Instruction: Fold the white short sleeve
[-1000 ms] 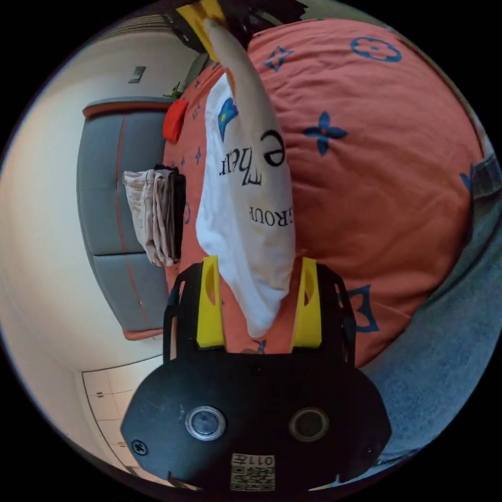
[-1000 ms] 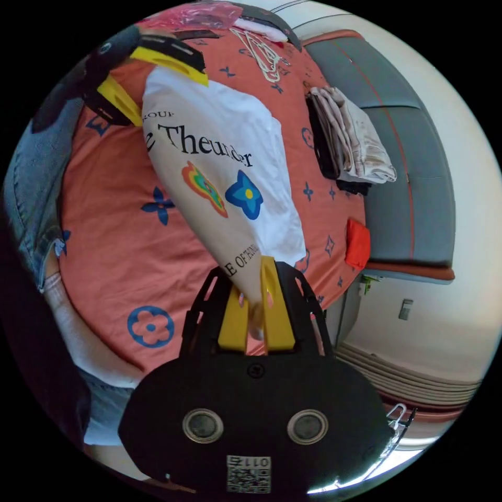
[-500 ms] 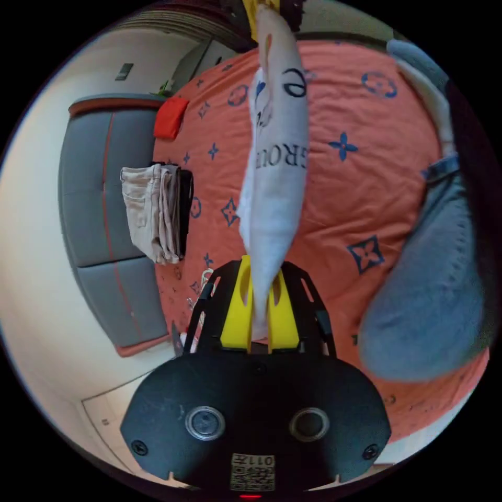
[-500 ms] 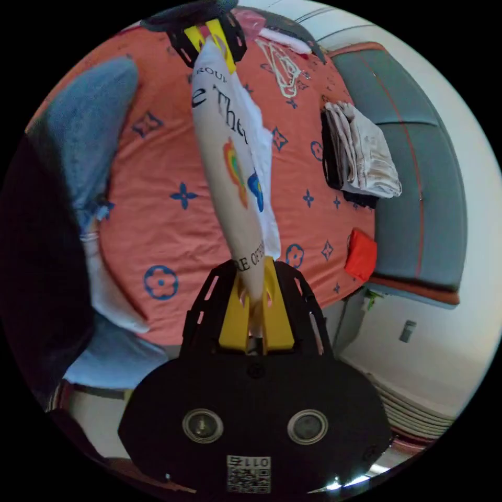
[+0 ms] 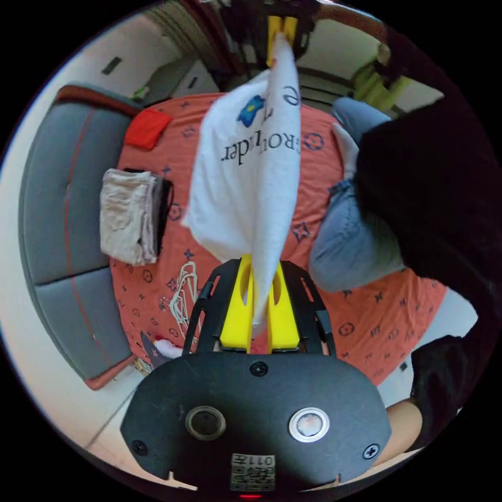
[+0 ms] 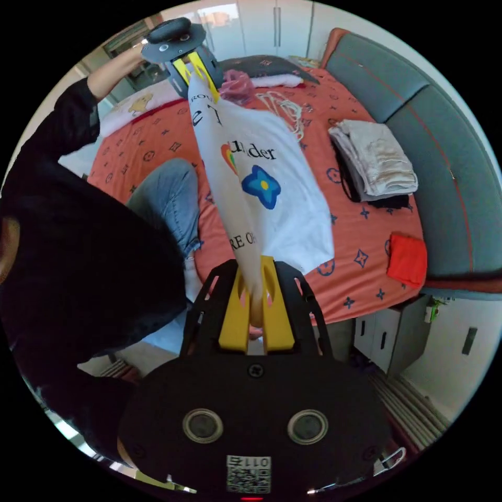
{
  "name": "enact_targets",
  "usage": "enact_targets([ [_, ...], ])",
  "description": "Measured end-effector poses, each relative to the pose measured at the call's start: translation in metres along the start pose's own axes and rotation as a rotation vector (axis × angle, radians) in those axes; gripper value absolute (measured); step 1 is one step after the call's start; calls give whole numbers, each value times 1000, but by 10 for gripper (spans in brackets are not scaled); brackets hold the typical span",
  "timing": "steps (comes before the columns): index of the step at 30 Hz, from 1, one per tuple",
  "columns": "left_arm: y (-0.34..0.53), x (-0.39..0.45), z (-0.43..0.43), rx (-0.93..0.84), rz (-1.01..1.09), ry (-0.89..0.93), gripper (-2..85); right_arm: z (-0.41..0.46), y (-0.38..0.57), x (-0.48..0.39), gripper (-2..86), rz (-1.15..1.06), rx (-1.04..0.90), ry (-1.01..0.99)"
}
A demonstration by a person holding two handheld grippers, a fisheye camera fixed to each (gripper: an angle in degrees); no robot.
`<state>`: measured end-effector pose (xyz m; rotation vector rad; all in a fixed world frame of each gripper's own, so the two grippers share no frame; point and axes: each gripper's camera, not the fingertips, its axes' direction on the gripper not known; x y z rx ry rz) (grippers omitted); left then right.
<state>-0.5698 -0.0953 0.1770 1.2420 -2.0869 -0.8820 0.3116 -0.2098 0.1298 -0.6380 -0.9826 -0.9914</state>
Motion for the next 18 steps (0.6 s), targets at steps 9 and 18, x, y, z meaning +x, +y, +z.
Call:
enact_targets([
  [9, 7, -64, 1, 31, 16, 186, 20, -13, -26, 68, 44, -1, 1, -237],
  [18, 42, -251, -55, 79, -507, -400, 5, -108, -106, 188, 41, 38, 168, 497],
])
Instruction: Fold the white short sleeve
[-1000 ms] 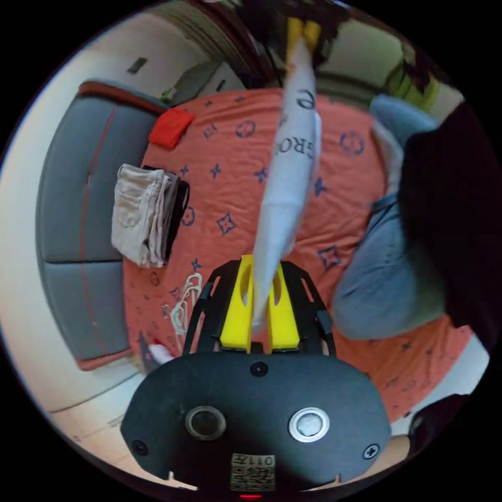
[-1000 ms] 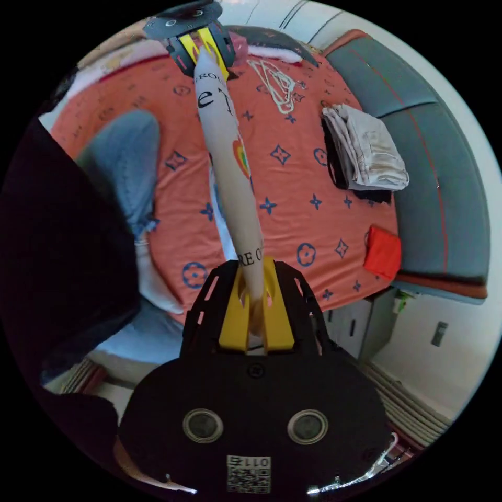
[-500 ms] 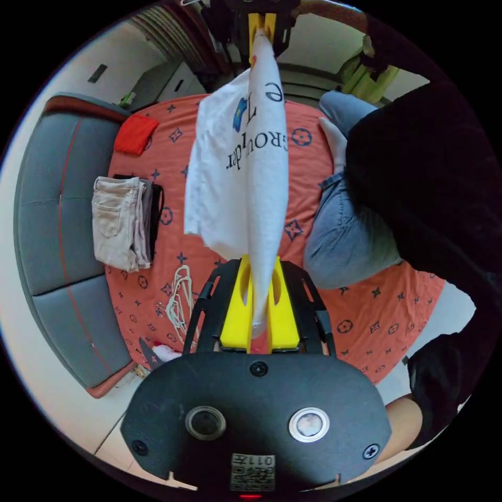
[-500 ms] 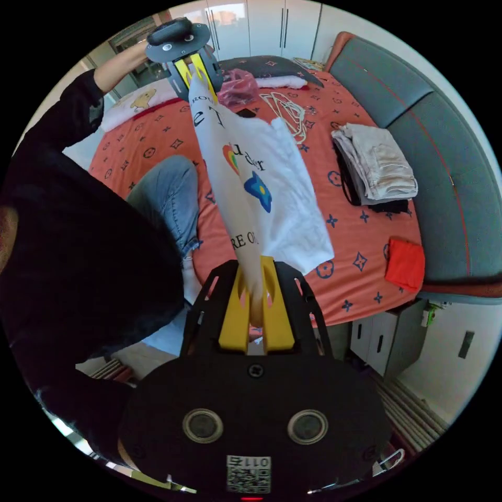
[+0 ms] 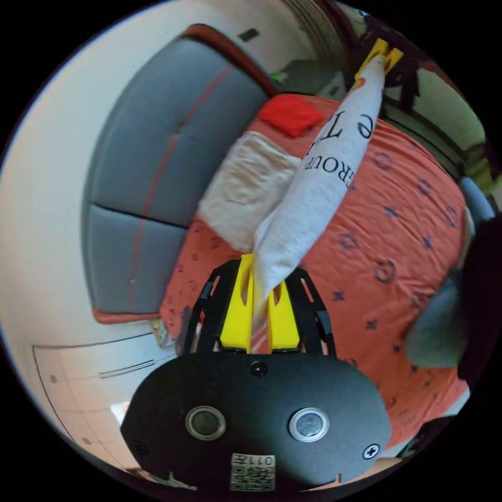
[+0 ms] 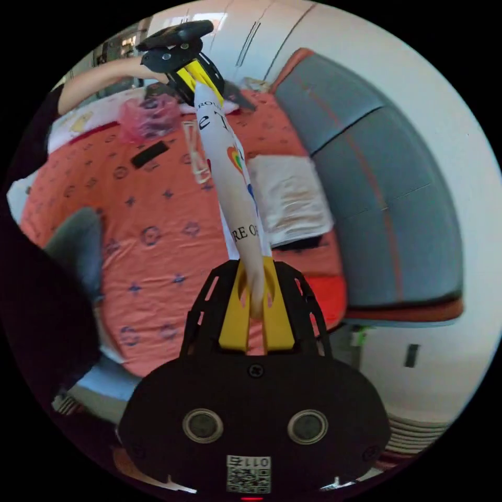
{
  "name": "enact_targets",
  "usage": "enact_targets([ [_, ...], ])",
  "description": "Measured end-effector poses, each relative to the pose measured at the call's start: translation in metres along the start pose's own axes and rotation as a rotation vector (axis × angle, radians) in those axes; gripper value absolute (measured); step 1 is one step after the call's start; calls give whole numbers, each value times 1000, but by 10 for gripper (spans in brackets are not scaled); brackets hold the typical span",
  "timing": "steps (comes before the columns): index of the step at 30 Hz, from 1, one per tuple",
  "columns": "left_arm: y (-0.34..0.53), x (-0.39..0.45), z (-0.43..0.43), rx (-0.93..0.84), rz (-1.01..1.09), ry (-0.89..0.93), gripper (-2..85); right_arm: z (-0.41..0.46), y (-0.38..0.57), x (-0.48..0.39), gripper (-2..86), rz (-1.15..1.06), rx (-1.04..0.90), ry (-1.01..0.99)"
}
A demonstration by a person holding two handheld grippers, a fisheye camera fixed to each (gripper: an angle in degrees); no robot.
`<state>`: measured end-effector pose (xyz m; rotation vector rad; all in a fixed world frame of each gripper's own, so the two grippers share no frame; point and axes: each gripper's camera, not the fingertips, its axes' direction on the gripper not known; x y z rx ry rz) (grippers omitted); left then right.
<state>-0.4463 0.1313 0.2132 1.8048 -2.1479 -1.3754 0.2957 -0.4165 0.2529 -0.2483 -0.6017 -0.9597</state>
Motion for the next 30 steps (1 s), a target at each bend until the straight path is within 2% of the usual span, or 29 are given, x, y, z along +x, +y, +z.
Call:
enact_targets([
  [1, -7, -22, 2, 29, -33, -110, 5, 0, -12, 17, 41, 9, 45, 138],
  [4, -18, -61, 28, 98, -117, -326, 11, 25, -36, 48, 41, 62, 131, 350],
  [6, -26, -74, 61, 88, -184, -379, 20, 56, -48, 54, 43, 85, 134, 414],
  [8, -34, -77, 112, -25, -238, -405, 44, 100, -58, 50, 49, 97, 108, 438],
  [9, -37, -73, 158, -208, -249, -399, 70, 137, -63, 45, 58, 106, 40, 381],
  [10, -35, -64, 212, -490, -224, -325, 101, 179, -68, 41, 69, 133, -111, 269],
  [12, -16, -40, 266, -686, -145, -267, 116, 227, -66, 30, 106, 106, -304, 249],
  [15, 24, -16, 280, -612, -141, -251, 116, 234, -49, 18, 126, -7, -220, 414],
  [20, 93, 4, 221, -309, -322, -149, 76, 211, -12, 41, 129, 139, -103, 437],
  [22, 126, 19, 184, -133, -479, 91, 53, 184, 22, 40, 118, 263, -16, 226],
  [25, 157, 48, 161, 22, -648, 399, 30, 158, 84, 23, 96, 458, 57, -99],
  [26, 162, 53, 158, 64, -677, 458, 25, 154, 98, 17, 89, 495, 69, -137],
  [28, 183, 70, 153, 286, -767, 675, 12, 133, 154, -15, 57, 635, 126, -242],
  [30, 197, 77, 158, 413, -836, 808, 7, 117, 192, -43, 36, 728, 172, -307],
])
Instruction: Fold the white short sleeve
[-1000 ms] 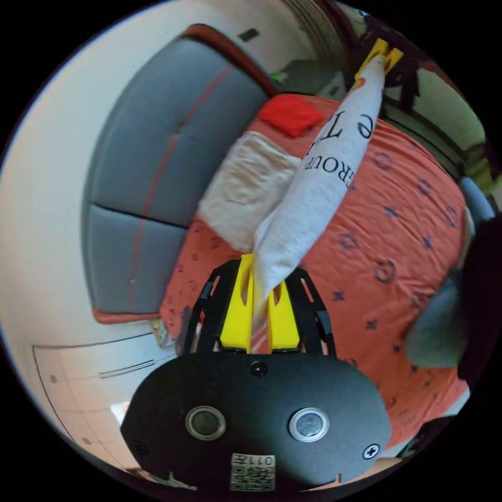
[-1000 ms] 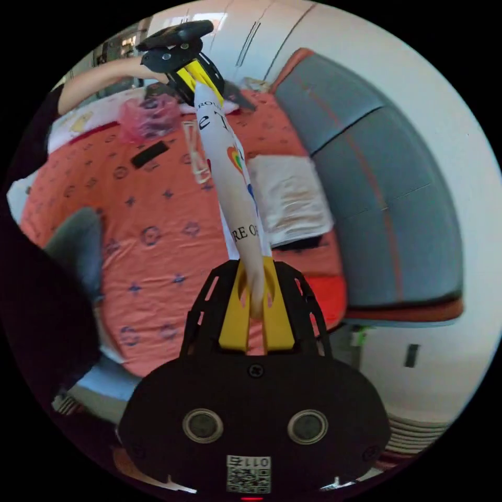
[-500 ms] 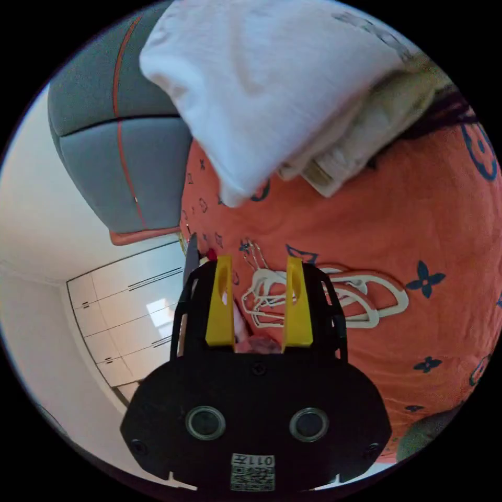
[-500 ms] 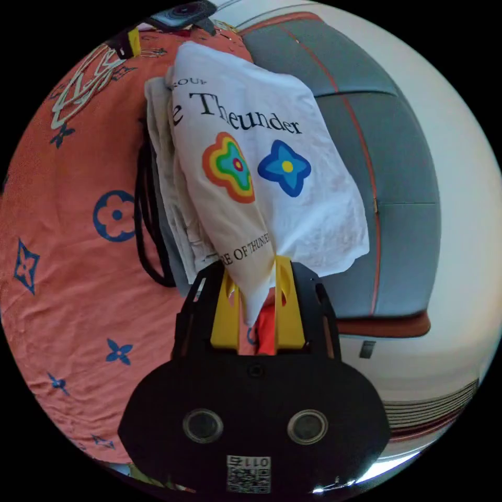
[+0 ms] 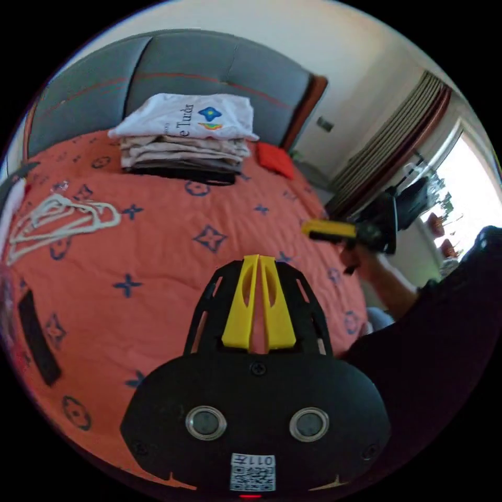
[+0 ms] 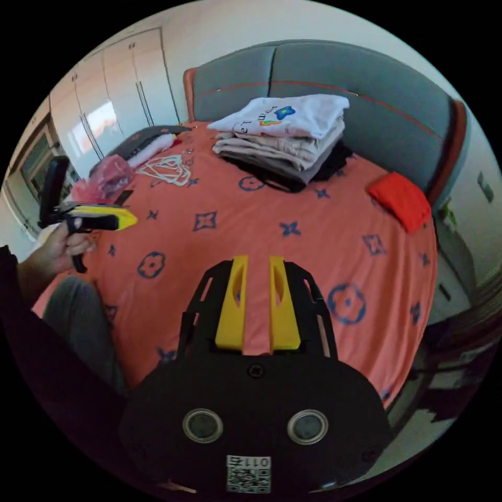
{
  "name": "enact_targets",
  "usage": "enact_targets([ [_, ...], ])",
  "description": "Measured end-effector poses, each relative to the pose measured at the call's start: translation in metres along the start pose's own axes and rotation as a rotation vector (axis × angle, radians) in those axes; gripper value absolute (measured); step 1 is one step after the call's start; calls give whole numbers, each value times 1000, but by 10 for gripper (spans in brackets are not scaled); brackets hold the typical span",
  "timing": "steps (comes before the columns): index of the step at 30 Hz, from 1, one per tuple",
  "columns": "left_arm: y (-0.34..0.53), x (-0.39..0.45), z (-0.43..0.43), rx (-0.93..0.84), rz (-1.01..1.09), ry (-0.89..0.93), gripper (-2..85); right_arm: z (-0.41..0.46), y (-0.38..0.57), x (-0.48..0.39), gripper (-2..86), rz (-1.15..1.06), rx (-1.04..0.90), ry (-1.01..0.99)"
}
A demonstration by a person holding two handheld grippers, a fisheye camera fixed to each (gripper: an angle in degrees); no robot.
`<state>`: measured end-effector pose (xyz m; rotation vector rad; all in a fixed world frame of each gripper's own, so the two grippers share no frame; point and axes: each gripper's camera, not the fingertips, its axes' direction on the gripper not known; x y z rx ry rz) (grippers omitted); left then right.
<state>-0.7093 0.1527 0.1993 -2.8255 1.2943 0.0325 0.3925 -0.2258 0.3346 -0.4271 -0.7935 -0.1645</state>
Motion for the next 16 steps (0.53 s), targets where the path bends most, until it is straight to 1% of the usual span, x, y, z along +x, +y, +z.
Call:
enact_targets([
  [1, 8, -7, 2, 19, -36, 48, 5, -11, 27, -2, 22, 62, 15, -49],
  [2, 11, -11, 4, 15, -40, 41, 5, -15, 40, -4, 16, 85, 20, -74],
  [4, 20, -25, 11, -51, -117, -93, 3, -26, 77, -13, 6, 142, 17, -116],
  [5, 19, -29, 13, -86, -141, -94, 3, -28, 83, -16, 5, 143, 9, -112],
  [6, 13, -36, 15, -137, -160, -27, 2, -31, 92, -20, 3, 134, -2, -101],
  [7, 8, -38, 13, -118, -150, 54, 2, -35, 98, -21, 2, 127, 1, -81],
  [9, -1, -42, 10, -70, -145, 110, 2, -43, 102, -16, 1, 136, 43, -73],
  [12, -10, -57, 19, -23, -169, 140, 1, -49, 105, -2, 2, 170, 63, -51],
  [14, -5, -67, 24, 48, -144, 130, 1, -53, 105, 10, 5, 180, 71, -7],
  [15, -2, -72, 29, 53, -107, 84, 1, -56, 103, 19, 8, 175, 93, 31],
  [16, -4, -76, 37, 8, -46, 24, 1, -59, 99, 32, 13, 169, 128, 79],
])
